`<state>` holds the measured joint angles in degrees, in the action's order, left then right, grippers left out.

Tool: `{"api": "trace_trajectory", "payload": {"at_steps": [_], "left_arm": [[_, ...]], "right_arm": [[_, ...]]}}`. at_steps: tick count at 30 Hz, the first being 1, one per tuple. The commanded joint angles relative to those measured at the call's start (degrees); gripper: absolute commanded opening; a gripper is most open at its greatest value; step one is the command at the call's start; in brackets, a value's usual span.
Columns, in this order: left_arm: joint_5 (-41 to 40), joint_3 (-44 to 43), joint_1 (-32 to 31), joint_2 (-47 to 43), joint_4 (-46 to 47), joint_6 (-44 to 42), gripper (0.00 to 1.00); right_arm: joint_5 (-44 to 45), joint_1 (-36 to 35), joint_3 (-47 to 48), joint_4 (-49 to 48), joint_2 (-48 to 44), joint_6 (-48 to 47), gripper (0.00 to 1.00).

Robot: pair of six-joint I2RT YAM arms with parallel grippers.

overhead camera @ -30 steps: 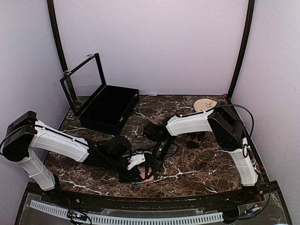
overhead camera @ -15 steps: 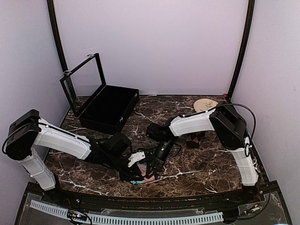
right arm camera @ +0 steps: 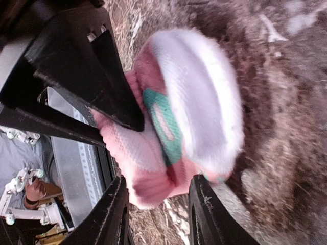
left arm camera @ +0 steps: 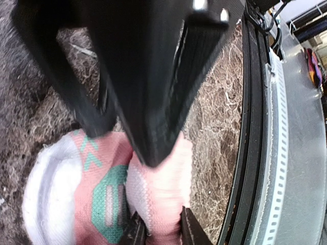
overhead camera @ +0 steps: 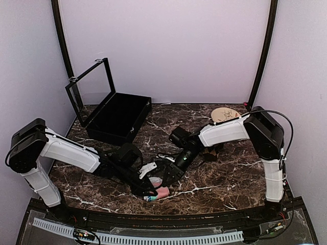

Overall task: Roll the socks
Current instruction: Roll the sock at the center of the board.

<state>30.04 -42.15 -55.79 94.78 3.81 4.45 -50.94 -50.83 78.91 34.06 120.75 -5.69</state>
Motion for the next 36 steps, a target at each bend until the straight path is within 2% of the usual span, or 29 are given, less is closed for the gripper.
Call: {"api": "trace_trajectory", "payload": {"at_steps": [1,13,20,27,36], "left_arm": [[0.65,2.99,0.9,0.44,-2.18,4.87,0.22],[2.17,7.91,2.45,-2.56,5.48,14.21,0.22],[6.54,10.13,4.36,-1.52,11.63,18.24,0.22],[10.4,12.45,6.14,-0.98,16.6,22.41,0.21],[16.47,16.7,8.42,-0.4,25.42,27.05,0.19]], "right_arm": [[1.84,1.55,-3.9,-8.93,-3.81,3.66,0.38],[9.89,1.69,-10.47,-18.02,-10.0,6.37,0.38],[17.46,0.62,-16.84,-23.22,-16.03,5.58,0.37],[29.85,-4.74,-21.28,-25.58,-21.05,0.62,0.39],[44.13,-12.52,-27.46,-33.49,-25.89,-3.42,0.42]]}}
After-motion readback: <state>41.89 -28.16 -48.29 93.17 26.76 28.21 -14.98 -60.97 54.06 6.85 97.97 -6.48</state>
